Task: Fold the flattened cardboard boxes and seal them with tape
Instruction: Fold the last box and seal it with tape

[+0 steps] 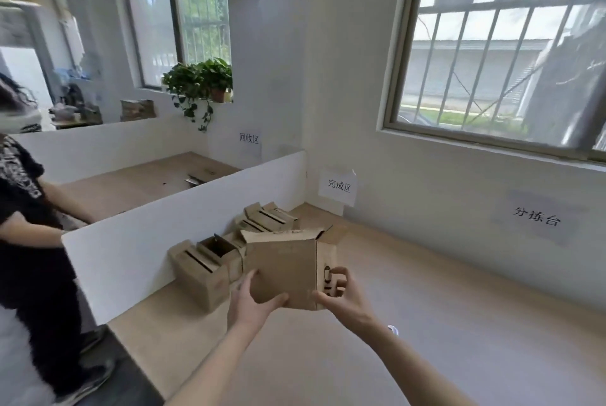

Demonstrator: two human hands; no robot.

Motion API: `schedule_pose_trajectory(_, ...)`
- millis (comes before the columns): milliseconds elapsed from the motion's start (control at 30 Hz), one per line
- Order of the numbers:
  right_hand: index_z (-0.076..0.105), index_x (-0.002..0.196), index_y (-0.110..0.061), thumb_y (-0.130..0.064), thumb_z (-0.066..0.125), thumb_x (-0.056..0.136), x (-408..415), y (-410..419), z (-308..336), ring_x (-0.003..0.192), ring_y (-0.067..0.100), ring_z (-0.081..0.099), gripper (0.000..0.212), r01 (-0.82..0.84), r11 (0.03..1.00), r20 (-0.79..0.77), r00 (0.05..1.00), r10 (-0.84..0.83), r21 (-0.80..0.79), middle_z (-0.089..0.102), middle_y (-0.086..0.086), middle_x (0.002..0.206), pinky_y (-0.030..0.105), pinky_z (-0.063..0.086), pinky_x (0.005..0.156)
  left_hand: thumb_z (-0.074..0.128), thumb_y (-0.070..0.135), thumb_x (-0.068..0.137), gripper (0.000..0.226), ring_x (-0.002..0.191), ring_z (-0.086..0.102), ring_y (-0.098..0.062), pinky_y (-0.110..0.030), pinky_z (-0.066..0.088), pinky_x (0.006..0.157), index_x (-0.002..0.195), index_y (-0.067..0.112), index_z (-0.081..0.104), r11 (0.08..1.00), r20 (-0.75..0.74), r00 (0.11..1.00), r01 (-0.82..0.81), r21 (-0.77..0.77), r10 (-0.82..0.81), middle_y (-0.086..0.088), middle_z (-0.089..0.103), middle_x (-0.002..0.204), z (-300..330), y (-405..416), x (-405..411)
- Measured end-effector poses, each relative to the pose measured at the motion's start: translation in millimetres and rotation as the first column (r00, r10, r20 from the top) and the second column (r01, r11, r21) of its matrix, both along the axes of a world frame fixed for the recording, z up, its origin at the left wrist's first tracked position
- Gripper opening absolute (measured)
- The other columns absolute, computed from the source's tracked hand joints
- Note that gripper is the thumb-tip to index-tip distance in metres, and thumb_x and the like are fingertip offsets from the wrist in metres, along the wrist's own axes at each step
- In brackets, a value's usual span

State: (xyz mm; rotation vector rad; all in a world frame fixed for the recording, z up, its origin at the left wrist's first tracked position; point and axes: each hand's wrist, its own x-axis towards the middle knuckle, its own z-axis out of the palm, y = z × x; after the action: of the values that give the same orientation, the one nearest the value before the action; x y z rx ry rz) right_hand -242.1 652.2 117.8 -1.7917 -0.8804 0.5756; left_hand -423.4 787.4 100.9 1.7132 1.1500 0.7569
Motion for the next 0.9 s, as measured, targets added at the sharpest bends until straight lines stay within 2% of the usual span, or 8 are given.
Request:
schedule_pose_trajectory(167,0.05,0.119,-0.032,-0.019,0.087,0.065,-33,71,-36,0.081,0.01,0.069,0.067,-0.056,0.998,0.035,0.998,0.055,0.026,0.068,0.004,0.098,0.031,0.06,0.07,0.073,0.063,0.076,0.087,0.133,0.046,-0.022,-0.04,0.043,0.106,0.149,0.033,0.035,0.998,-0.121,0.991,-0.059,-0.025,0.056,0.002,0.037,0.152,-39,64,-43)
schedule_pose_trajectory(267,0.043,0.125,-0.048,-0.035,0.087,0.058,-53,125,-74,0.093,0.01,0.066,0.081,-0.102,0.995,0.053,0.993,0.102,0.005,0.065,-0.009,0.105,0.039,0.06,0.079,0.068,0.062,0.081,0.085,0.13,0.05,-0.024,-0.042,0.046,0.101,0.15,0.03,0.033,0.993,-0.251,0.962,-0.118,-0.033,0.106,0.001,0.04,0.151,-64,107,-70)
schedule_pose_trajectory(333,0.038,0.127,-0.054,-0.043,0.084,0.058,-68,160,-98,0.105,0.008,0.061,0.084,-0.147,0.989,0.06,0.987,0.147,-0.007,0.06,-0.015,0.113,0.038,0.058,0.086,0.065,0.062,0.083,0.083,0.129,0.05,-0.027,-0.043,0.047,0.099,0.151,0.029,0.032,0.987,-0.359,0.925,-0.153,-0.049,0.126,0.0,0.043,0.15,-82,139,-88)
schedule_pose_trajectory(467,0.034,0.138,-0.045,-0.052,0.08,0.062,-104,215,-126,0.117,0.001,0.049,0.089,-0.184,0.983,0.063,0.981,0.185,-0.016,0.048,-0.019,0.126,0.028,0.048,0.099,0.064,0.065,0.08,0.084,0.127,0.053,-0.029,-0.042,0.048,0.095,0.15,0.031,0.034,0.973,-0.465,0.875,-0.206,-0.107,0.134,-0.002,0.049,0.145,-115,187,-124)
schedule_pose_trajectory(600,0.028,0.142,-0.045,-0.055,0.082,0.063,-136,260,-159,0.12,0.0,0.046,0.096,-0.203,0.979,0.06,0.977,0.204,-0.021,0.041,-0.021,0.132,0.022,0.045,0.099,0.064,0.064,0.083,0.086,0.134,0.046,-0.026,-0.041,0.045,0.102,0.153,0.026,0.032,0.961,-0.515,0.846,-0.239,-0.137,0.137,-0.003,0.041,0.152,-145,216,-157)
schedule_pose_trajectory(700,0.026,0.143,-0.047,-0.052,0.079,0.063,-152,287,-180,0.118,0.001,0.048,0.096,-0.21,0.977,0.06,0.975,0.212,-0.038,0.038,-0.022,0.132,0.02,0.047,0.093,0.065,0.063,0.083,0.087,0.132,0.046,-0.023,-0.04,0.044,0.102,0.154,0.025,0.031,0.953,-0.526,0.843,-0.244,-0.183,0.115,-0.004,0.039,0.152,-169,236,-177)
schedule_pose_trajectory(800,0.025,0.143,-0.047,-0.048,0.074,0.064,-165,307,-198,0.114,0.0,0.047,0.093,-0.223,0.971,0.09,0.969,0.23,-0.083,0.036,-0.021,0.131,0.014,0.044,0.079,0.066,0.056,0.087,0.08,0.118,0.047,-0.014,-0.033,0.045,0.094,0.153,0.028,0.031,0.957,-0.52,0.848,-0.225,-0.181,0.101,-0.002,0.04,0.149,-188,253,-192)
schedule_pose_trajectory(900,0.027,0.142,-0.046,-0.047,0.075,0.065,-177,327,-216,0.113,-0.001,0.046,0.091,-0.192,0.976,0.105,0.974,0.203,-0.108,0.037,-0.021,0.133,0.013,0.043,0.069,0.065,0.066,0.081,0.085,0.13,0.047,-0.02,-0.039,0.047,0.099,0.151,0.03,0.034,0.956,-0.532,0.844,-0.212,-0.205,0.073,0.0,0.04,0.151,-208,275,-207)
